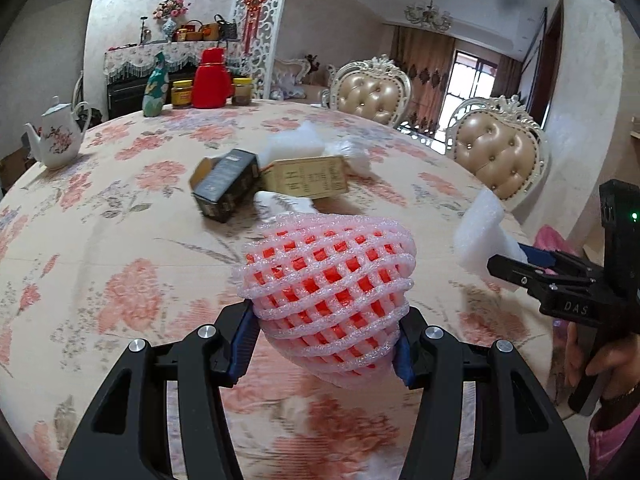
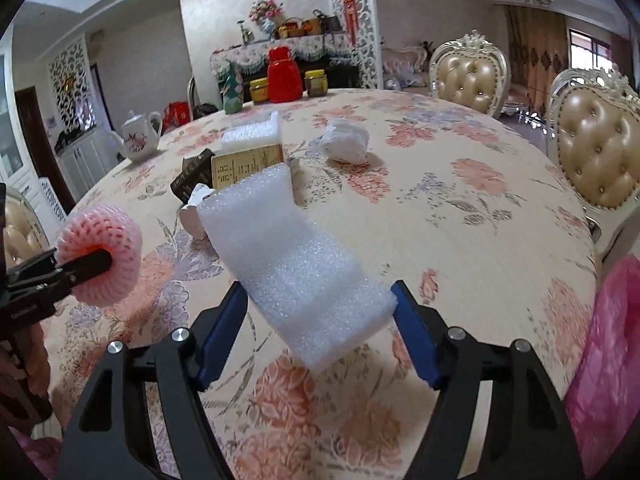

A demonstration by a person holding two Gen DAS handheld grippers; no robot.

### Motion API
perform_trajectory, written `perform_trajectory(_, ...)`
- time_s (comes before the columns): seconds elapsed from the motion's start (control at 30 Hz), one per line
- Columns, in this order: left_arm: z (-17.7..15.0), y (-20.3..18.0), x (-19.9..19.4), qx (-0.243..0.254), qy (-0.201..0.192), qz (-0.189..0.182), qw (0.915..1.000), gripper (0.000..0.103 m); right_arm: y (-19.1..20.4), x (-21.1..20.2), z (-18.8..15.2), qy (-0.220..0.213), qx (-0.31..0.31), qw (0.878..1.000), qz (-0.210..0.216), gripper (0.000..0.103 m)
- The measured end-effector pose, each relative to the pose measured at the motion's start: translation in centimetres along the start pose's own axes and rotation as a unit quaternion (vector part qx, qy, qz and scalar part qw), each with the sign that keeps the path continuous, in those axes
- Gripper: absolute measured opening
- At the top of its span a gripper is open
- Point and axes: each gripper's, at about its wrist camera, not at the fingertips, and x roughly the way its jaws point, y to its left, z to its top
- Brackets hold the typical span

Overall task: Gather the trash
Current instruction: 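Carry both items to the pink bin and open the right tool to drop the foam strip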

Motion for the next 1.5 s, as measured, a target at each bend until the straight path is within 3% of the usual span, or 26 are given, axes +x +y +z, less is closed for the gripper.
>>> perform_trajectory(0.43, 1.0, -6.2, 1.7, 0.052, -0.032, -0.042, 0.9972, 0.052, -2.9, -4.0, -1.7, -0.048, 0.041, 0.997, -0.042, 0.071)
perform_trajectory(0.83, 2.1, -13.6, 4.7, 0.121, -0.044, -0.085, 0.988, 0.052, -8.3, -8.2, -3.5, -0.083, 0.095, 0.986, -0.11, 0.071)
perform_trajectory(1.0, 3.0, -16.9, 6.1, 0.142, -0.046, -0.109, 0.9827, 0.052, -11.2, -10.4, -4.6, -0.097, 0.119, 0.977, -0.146, 0.072)
perform_trajectory(1.5, 3.9, -27.8, 8.7, 0.192, -0.049, -0.216, 0.9561, 0.052, -20.8, -15.8, -8.2, -0.119, 0.204, 0.939, -0.25, 0.072)
